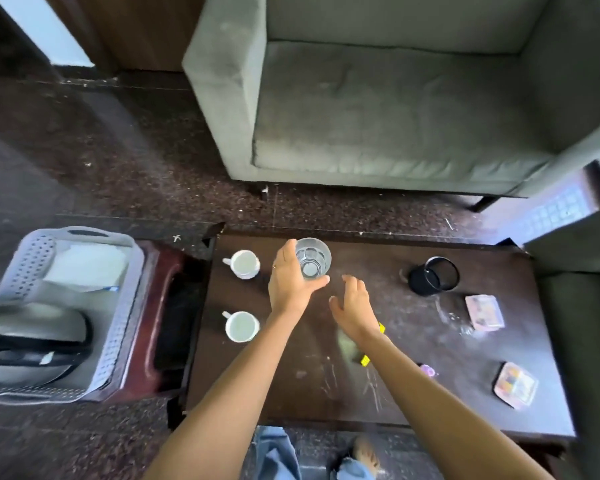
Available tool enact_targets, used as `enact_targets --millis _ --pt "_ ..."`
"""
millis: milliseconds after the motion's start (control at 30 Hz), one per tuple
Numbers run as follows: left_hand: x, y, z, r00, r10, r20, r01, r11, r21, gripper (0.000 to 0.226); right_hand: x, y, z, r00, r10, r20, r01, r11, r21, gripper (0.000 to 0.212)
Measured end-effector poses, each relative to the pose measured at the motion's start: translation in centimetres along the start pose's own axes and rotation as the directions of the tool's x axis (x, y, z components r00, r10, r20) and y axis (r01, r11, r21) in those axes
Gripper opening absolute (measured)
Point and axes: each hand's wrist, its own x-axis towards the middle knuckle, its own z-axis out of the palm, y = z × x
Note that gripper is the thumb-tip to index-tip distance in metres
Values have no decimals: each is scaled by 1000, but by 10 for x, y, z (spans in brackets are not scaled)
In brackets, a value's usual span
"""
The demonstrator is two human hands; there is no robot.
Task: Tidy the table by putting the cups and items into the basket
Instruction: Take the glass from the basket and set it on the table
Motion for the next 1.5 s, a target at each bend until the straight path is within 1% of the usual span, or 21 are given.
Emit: enact_targets --millis 100,200,367,733,900,1067,1133,1267,1333,1400,1500 --pt "-2 8 39 997 30 75 -32 999 24 94 2 38 -6 998 49 -25 -49 999 5 49" --pt "-2 16 72 992 37 121 -44 997 58 93 5 69 -11 995 91 -30 -92 996 -1 46" --pt "1 22 117 981 13 192 -34 994 106 93 10 108 -12 991 129 -40 -128 991 28 47" --pt "6 20 170 969 -51 244 4 982 191 89 22 149 -6 984 163 -65 -156 983 96 40" --pt "7 16 181 969 -79 236 34 981 191 89 24 160 -3 984 165 -72 -157 981 112 38" --pt "8 14 187 967 -73 243 31 985 172 90 23 164 0 983 168 -78 -159 981 107 40" --pt "9 15 188 963 -82 258 34 982 188 94 19 164 2 980 184 -77 -175 979 107 42" --pt "8 24 184 936 -110 335 43 979 199 121 13 158 4 978 200 -67 -192 976 103 40" --pt "8 27 174 932 -117 343 62 984 167 125 9 151 4 978 199 -61 -192 976 100 40" --pt "8 28 159 945 -117 305 89 991 103 115 5 141 3 977 202 -62 -197 978 72 38" --pt "9 22 121 972 -112 205 111 994 19 89 0 115 4 982 180 -59 -179 984 23 36"
